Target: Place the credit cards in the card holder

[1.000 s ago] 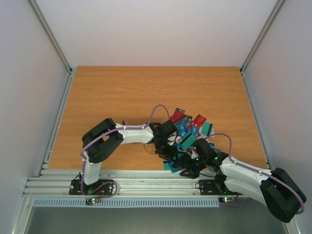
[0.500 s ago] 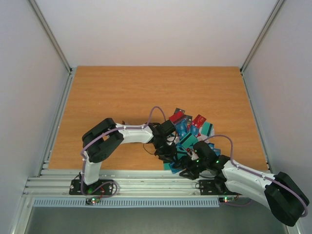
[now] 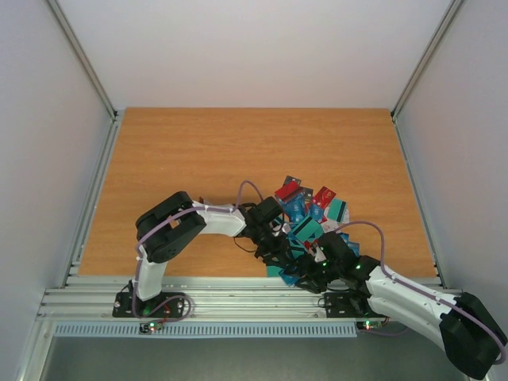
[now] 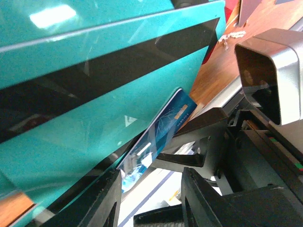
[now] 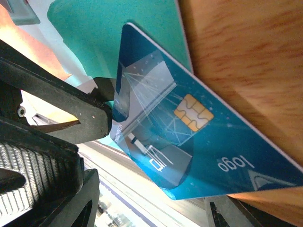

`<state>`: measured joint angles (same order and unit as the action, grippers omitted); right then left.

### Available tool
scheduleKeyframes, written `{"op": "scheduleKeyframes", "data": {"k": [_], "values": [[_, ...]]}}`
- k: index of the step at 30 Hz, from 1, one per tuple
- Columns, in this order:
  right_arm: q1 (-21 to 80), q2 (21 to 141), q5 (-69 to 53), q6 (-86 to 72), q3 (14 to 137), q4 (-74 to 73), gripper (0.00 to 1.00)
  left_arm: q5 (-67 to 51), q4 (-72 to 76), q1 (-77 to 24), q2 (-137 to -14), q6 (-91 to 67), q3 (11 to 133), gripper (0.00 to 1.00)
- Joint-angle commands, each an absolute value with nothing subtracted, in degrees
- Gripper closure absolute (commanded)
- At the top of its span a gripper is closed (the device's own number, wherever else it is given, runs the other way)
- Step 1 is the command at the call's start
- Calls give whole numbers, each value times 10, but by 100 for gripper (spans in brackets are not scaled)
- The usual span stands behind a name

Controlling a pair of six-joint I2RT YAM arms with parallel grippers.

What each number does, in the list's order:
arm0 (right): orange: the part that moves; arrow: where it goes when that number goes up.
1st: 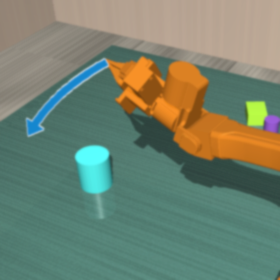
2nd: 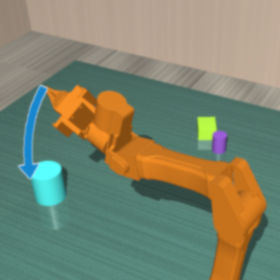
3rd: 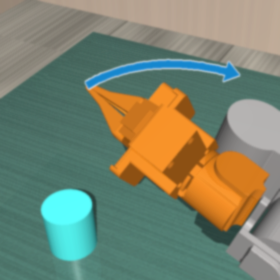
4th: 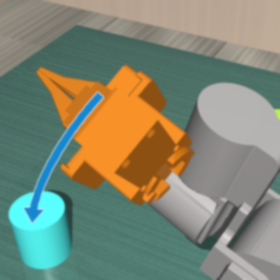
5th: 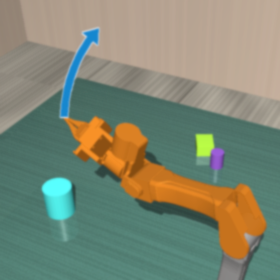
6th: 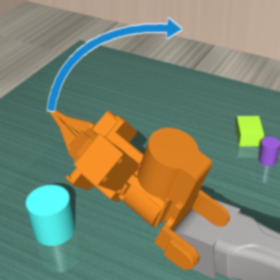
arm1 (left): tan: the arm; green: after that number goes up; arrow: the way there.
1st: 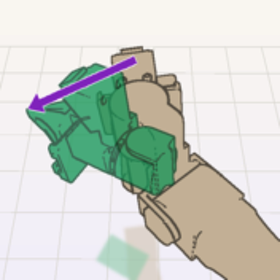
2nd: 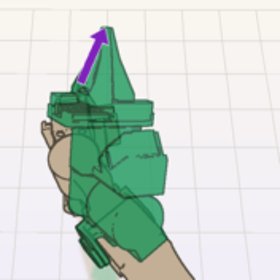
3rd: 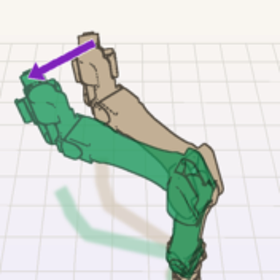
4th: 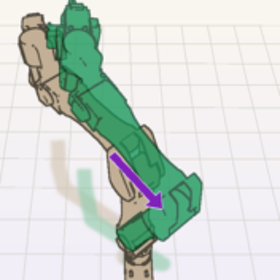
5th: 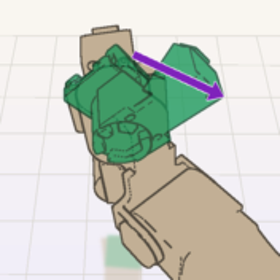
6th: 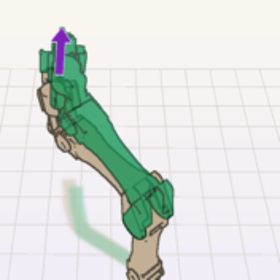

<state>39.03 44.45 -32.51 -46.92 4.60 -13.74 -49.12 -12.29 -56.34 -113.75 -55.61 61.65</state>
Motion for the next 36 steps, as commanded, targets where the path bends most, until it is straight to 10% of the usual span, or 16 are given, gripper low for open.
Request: {"op": "scheduleKeyframes", "data": {"k": [1, 14, 36], "values": [[370, 457, -118, -488, 25, -104, 39, -646, -54, -610, -1144, -613, 586, 62], [370, 489, -124, -498, 21, -96, 49, -510, -357, -564, -1080, -376, 660, 62], [370, 517, -126, -502, 21, -87, 55, -510, -324, -566, -1102, -318, 656, 65]]}}
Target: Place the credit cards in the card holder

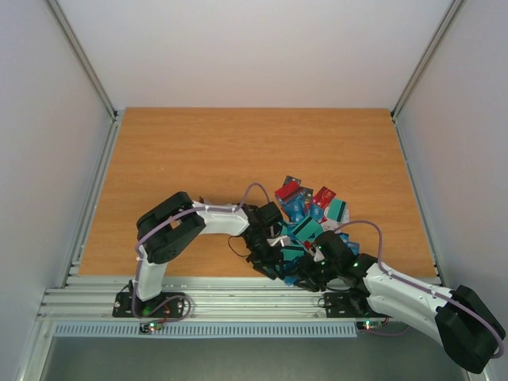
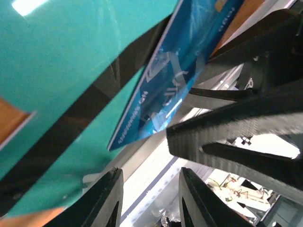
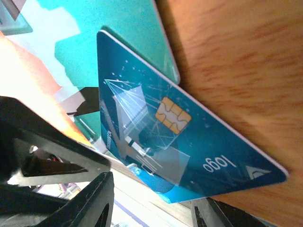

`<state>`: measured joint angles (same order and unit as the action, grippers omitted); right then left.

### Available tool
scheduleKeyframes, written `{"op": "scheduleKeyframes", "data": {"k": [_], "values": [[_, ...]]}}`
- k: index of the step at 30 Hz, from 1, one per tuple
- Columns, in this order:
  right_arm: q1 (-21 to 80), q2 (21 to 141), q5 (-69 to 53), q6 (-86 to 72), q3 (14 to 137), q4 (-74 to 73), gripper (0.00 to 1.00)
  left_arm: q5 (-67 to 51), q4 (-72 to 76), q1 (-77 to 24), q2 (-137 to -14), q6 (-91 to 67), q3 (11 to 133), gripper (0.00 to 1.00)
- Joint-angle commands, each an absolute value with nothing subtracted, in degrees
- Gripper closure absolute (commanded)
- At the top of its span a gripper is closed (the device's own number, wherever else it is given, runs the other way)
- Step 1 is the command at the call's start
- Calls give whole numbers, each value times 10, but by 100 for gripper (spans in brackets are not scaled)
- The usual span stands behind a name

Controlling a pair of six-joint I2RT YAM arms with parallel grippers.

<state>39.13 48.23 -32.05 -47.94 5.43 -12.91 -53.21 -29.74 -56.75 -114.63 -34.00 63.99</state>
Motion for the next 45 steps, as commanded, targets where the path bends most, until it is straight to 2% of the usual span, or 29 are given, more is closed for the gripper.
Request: {"op": "scheduleKeyframes", "data": {"k": [1, 8, 11, 19, 31, 39, 45], "values": [[370, 519, -128, -501, 21, -87, 55, -507, -335, -566, -1091, -313, 660, 65], [370, 526, -131, -501, 22, -84, 55, -472, -361, -550, -1054, -308, 688, 64], [371, 532, -132, -501, 21, -78, 55, -445, -351, -549, -1074, -295, 694, 64], [371, 556, -138, -500, 22, -54, 55, -464, -262, -557, -1136, -298, 668, 65], [371, 568, -140, -504, 19, -36, 55, -430, -249, -576, -1170, -289, 637, 65], [371, 572, -156, -506, 32, -19, 62, -465, -221, -577, -1191, -298, 630, 65], [371, 531, -157, -501, 61, -85, 63, -487, -190, -577, -1192, -317, 613, 65]]}}
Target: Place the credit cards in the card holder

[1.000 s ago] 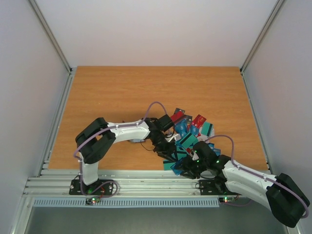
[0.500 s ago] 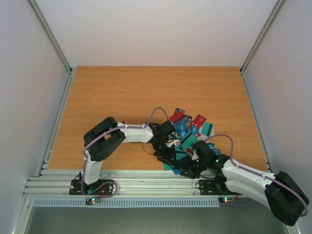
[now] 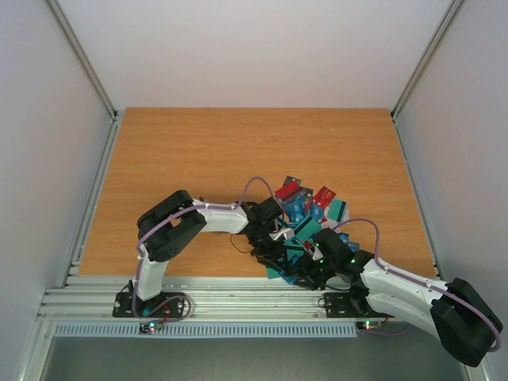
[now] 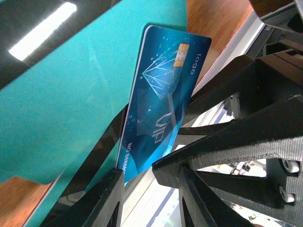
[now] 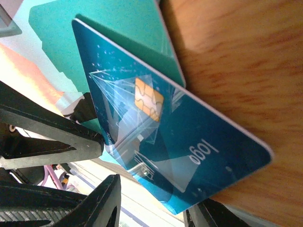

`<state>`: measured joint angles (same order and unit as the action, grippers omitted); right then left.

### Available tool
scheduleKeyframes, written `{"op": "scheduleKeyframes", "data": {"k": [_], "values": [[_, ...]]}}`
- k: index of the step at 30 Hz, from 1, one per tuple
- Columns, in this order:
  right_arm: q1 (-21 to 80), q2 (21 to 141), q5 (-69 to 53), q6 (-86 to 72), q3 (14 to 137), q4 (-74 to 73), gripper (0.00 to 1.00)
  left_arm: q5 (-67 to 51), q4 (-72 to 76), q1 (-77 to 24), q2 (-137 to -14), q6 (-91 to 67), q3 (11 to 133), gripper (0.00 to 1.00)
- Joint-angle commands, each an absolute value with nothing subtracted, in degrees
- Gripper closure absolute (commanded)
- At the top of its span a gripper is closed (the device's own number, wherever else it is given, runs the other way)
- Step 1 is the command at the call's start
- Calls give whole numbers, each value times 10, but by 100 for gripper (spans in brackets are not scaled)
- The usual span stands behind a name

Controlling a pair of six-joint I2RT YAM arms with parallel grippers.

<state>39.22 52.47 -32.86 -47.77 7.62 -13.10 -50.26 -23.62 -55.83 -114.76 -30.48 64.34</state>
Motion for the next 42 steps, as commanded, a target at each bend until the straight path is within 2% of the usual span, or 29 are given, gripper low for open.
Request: {"op": "scheduleKeyframes", "data": {"k": [1, 8, 16, 42], "values": [[371, 522, -156, -501, 66, -100, 63, -489, -186, -577, -1192, -320, 610, 65], [371, 465, -149, -487, 104, -204, 65, -503, -158, -577, -1193, -335, 600, 65], [371, 440, -149, -481, 124, -257, 68, -509, -144, -577, -1194, -343, 598, 65], [379, 430, -187, -446, 131, -198, 70, -527, -92, -571, -1198, -374, 577, 65]]}}
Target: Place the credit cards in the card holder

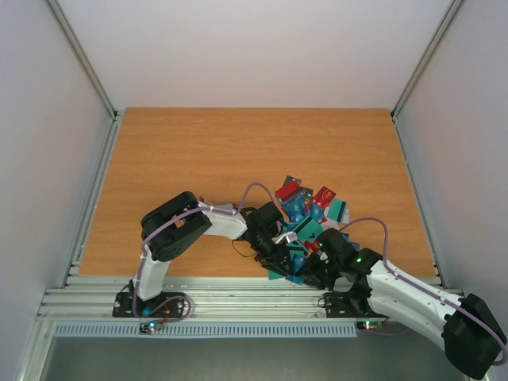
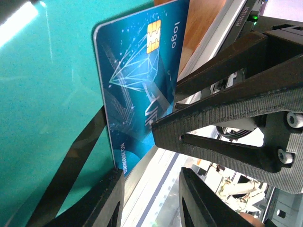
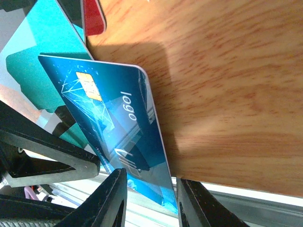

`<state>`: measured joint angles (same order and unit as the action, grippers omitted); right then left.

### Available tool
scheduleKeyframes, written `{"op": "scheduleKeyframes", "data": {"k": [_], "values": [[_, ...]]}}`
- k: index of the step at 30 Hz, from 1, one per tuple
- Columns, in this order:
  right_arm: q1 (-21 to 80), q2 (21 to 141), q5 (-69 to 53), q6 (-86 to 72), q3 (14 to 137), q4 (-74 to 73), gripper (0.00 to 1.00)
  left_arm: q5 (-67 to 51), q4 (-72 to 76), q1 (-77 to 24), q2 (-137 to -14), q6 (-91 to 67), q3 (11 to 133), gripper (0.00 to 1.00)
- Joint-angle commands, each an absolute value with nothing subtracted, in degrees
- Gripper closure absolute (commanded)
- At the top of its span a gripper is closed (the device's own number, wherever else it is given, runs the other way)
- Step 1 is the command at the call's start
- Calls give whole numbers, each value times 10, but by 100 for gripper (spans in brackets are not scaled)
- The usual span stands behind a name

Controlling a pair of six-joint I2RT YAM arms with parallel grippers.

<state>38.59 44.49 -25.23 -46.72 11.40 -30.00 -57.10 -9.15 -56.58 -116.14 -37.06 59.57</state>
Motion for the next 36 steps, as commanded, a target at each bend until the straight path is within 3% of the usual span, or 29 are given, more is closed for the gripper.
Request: {"op": "scheduleKeyframes", "data": {"k": [1, 14, 36], "values": [[379, 430, -189, -445, 132, -198, 70, -528, -91, -571, -1198, -374, 576, 65], [381, 403, -198, -435, 134, -215, 71, -532, -77, -562, -1196, -382, 569, 65], [381, 413, -210, -415, 151, -227, 95, -533, -66, -554, -1192, -392, 569, 65]]}}
